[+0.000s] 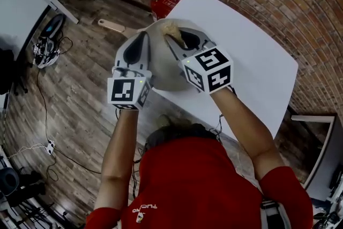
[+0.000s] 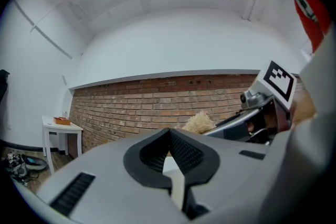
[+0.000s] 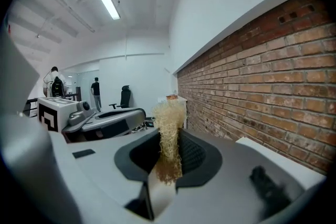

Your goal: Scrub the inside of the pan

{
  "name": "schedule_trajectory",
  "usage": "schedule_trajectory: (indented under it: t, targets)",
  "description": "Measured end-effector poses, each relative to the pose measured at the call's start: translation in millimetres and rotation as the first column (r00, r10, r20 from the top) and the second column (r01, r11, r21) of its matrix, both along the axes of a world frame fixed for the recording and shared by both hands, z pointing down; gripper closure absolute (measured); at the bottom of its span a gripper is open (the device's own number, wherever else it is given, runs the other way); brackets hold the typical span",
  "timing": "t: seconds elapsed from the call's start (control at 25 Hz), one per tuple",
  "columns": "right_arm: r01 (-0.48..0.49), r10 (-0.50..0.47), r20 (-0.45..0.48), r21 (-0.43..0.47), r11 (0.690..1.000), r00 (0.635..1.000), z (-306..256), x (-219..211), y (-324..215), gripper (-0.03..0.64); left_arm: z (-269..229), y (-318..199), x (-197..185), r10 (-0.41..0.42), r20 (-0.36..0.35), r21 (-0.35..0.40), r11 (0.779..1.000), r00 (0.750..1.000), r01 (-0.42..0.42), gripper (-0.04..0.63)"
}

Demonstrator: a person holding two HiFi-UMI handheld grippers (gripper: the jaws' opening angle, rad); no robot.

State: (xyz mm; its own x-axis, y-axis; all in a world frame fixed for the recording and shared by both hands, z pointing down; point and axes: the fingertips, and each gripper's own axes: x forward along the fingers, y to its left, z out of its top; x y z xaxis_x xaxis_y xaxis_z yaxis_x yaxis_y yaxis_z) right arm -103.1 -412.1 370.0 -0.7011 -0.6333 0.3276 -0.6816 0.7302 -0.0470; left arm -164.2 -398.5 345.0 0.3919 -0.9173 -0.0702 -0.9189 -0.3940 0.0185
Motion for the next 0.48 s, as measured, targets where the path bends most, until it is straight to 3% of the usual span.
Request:
schedule_trajectory:
  t: [0.16, 0.48]
  targets:
    - [-0.012, 0.007, -0.070, -0.076, 0.997, 0.998, 30.4, -17.5, -22.1, 0.529, 14.6, -20.0, -16.1, 0.009, 0.004, -0.021, 1.000, 1.000, -0.009, 0.581]
    - [0.024, -0.089, -0.236, -0.265, 0.964, 0.968, 105.9, -43.1, -42.5, 0.529, 26.5, -45.6, -30.3, -0.024, 0.000, -0.032, 0.999, 1.000, 0.024, 0.581]
